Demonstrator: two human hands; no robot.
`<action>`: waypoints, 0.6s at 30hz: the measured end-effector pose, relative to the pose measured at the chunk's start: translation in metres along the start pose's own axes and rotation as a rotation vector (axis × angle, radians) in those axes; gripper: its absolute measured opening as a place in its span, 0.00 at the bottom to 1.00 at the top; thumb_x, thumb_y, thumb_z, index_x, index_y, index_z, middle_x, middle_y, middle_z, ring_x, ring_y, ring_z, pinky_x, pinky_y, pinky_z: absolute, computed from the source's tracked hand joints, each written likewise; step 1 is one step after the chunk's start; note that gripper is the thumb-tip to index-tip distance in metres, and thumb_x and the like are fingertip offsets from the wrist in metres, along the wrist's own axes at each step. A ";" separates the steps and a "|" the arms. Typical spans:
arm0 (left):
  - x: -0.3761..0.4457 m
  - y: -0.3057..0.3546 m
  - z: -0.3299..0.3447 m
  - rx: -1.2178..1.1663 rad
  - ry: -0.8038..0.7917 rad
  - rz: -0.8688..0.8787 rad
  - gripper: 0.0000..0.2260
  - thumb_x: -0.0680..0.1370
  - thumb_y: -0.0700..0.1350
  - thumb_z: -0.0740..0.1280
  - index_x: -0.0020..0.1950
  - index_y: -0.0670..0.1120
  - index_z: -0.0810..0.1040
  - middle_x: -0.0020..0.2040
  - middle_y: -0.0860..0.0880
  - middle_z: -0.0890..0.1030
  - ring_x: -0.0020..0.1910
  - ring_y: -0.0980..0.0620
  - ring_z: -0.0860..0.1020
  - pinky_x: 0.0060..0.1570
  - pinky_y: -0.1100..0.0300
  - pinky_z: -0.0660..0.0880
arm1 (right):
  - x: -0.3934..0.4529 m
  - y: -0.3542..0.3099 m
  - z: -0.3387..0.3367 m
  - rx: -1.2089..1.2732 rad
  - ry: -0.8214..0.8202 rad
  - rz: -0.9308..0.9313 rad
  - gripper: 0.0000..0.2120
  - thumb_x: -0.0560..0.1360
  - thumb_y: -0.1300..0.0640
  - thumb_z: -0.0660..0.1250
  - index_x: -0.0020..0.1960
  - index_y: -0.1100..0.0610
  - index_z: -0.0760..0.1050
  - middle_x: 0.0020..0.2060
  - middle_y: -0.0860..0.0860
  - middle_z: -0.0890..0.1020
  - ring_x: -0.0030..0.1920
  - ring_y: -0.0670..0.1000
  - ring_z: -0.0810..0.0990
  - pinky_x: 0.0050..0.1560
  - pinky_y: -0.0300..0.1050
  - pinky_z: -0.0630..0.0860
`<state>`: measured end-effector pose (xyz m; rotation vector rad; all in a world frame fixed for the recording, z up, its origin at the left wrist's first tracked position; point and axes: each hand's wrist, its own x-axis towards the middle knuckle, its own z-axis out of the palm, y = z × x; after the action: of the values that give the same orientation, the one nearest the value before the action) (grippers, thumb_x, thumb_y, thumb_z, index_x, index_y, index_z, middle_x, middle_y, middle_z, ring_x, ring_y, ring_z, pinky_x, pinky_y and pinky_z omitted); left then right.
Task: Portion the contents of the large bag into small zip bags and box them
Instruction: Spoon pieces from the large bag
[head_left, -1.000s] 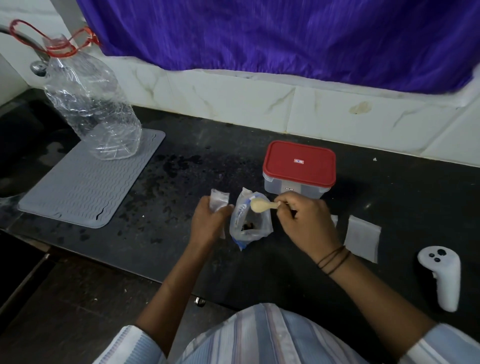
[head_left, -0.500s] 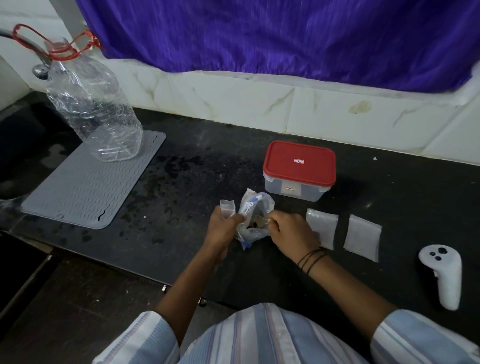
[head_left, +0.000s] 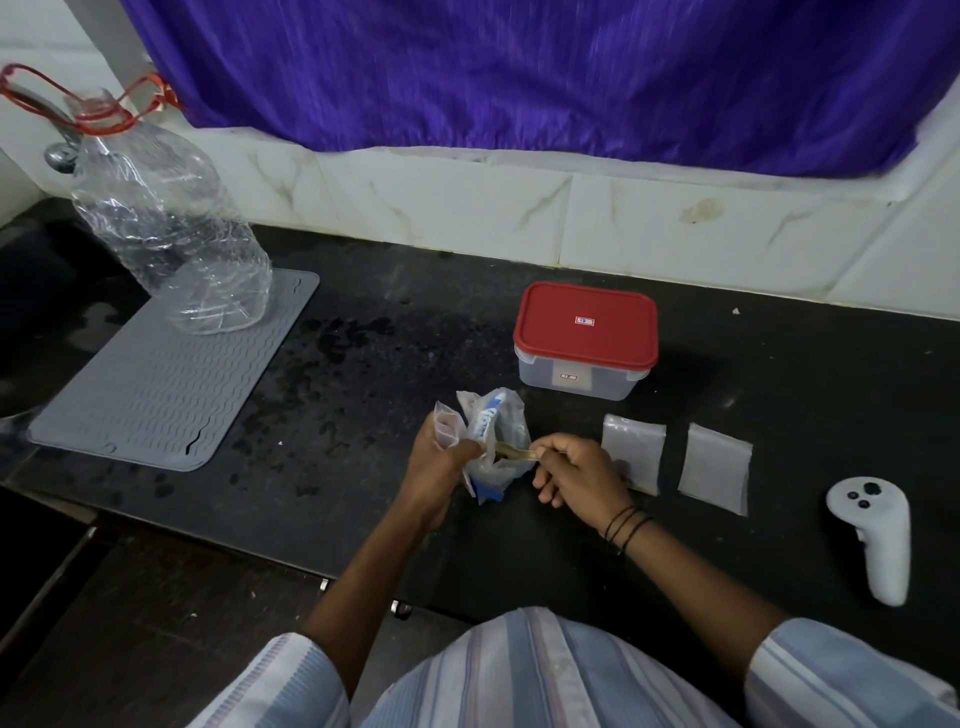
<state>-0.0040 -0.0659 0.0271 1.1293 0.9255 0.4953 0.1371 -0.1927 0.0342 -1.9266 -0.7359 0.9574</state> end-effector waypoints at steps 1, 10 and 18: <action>-0.001 0.000 0.000 -0.013 0.000 0.002 0.17 0.75 0.29 0.67 0.61 0.42 0.74 0.56 0.38 0.82 0.54 0.39 0.83 0.52 0.42 0.81 | 0.000 -0.001 0.001 0.007 0.002 -0.003 0.09 0.82 0.58 0.59 0.53 0.53 0.78 0.36 0.53 0.83 0.31 0.48 0.81 0.32 0.38 0.76; 0.004 -0.007 -0.004 -0.025 0.165 -0.066 0.18 0.74 0.31 0.70 0.60 0.44 0.73 0.57 0.39 0.81 0.53 0.41 0.84 0.47 0.46 0.83 | -0.003 0.008 0.006 0.284 0.157 0.067 0.09 0.81 0.61 0.60 0.50 0.58 0.79 0.32 0.56 0.81 0.29 0.51 0.78 0.28 0.42 0.74; -0.002 -0.002 -0.003 0.169 0.208 0.009 0.16 0.74 0.35 0.72 0.54 0.52 0.72 0.55 0.45 0.81 0.51 0.48 0.83 0.41 0.55 0.83 | -0.013 0.002 0.001 0.404 0.260 0.067 0.09 0.80 0.61 0.61 0.50 0.59 0.80 0.32 0.56 0.80 0.29 0.51 0.77 0.28 0.42 0.73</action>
<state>-0.0076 -0.0663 0.0260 1.2514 1.1608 0.5578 0.1293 -0.2031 0.0366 -1.6802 -0.3010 0.8030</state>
